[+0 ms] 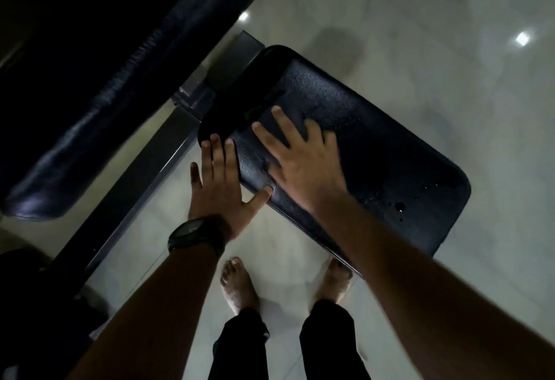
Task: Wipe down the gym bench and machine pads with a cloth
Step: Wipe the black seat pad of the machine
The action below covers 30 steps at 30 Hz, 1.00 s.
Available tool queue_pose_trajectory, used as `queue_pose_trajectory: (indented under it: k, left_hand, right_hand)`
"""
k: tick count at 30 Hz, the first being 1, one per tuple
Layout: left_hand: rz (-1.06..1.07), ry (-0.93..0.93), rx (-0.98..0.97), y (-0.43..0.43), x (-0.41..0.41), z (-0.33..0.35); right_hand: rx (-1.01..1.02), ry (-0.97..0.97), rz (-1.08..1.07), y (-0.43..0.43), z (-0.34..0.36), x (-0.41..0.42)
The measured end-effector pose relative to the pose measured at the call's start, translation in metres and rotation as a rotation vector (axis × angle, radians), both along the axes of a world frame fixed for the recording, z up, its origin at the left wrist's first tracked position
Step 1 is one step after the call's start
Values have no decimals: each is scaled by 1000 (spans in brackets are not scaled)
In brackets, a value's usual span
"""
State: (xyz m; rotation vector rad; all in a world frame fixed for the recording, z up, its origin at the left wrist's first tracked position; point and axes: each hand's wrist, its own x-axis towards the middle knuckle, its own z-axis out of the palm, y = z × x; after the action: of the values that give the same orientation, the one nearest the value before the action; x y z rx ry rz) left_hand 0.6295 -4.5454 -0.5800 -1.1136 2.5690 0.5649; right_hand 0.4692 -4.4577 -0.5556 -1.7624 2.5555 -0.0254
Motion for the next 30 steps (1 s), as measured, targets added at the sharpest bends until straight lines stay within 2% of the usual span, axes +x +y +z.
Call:
queue_pose_trajectory:
  k: [1,2,6,8,9,11,14,15,16,17,20,22,25,27,30]
  left_hand:
    - [1,7,-4,2,-1,0]
    - [7,12,-16,5,-2,1]
    - [31,15,-42,12,-7,3]
    - [25,24,-48,14,-5,4]
    - [15,23,-52,14,-4,4]
    - [-16,3,-77,18,-1,4]
    - [-22,0,-93,23,-1,4]
    - [-14,7,-84,25,-2,4]
    - [-7,15,-78,26,-3,5]
    - [-5,21,-74,28,-3,5]
    - [-3,41,-65,34,-4,5]
    - [23,51,-49,37,-5,5]
    - [47,66,-34,41,-7,7]
    - [40,59,-39,41,-7,7]
    - [15,42,-70,41,-5,6]
  right_hand:
    - [51,22,28,6,0,-15]
    - [76,24,-33,15,-1,-25]
    - [-98,0,-775,48,-7,6]
    - [-94,-25,-876,45,-5,44]
    - [-74,-68,-815,43,-3,59]
    - [-66,-91,-537,44,-3,77]
    - [-19,-6,-126,49,-1,35]
    - [39,23,-59,52,1,16]
    - [94,12,-78,58,2,0]
    - [110,-20,-198,66,0,-11]
    - [-68,-40,-819,92,-2,-8]
    - [-86,0,-995,97,-3,25]
    - [-57,-79,-854,86,3,78]
    - [-85,-103,-599,78,1,87]
    - [-2,-3,-182,72,1,35]
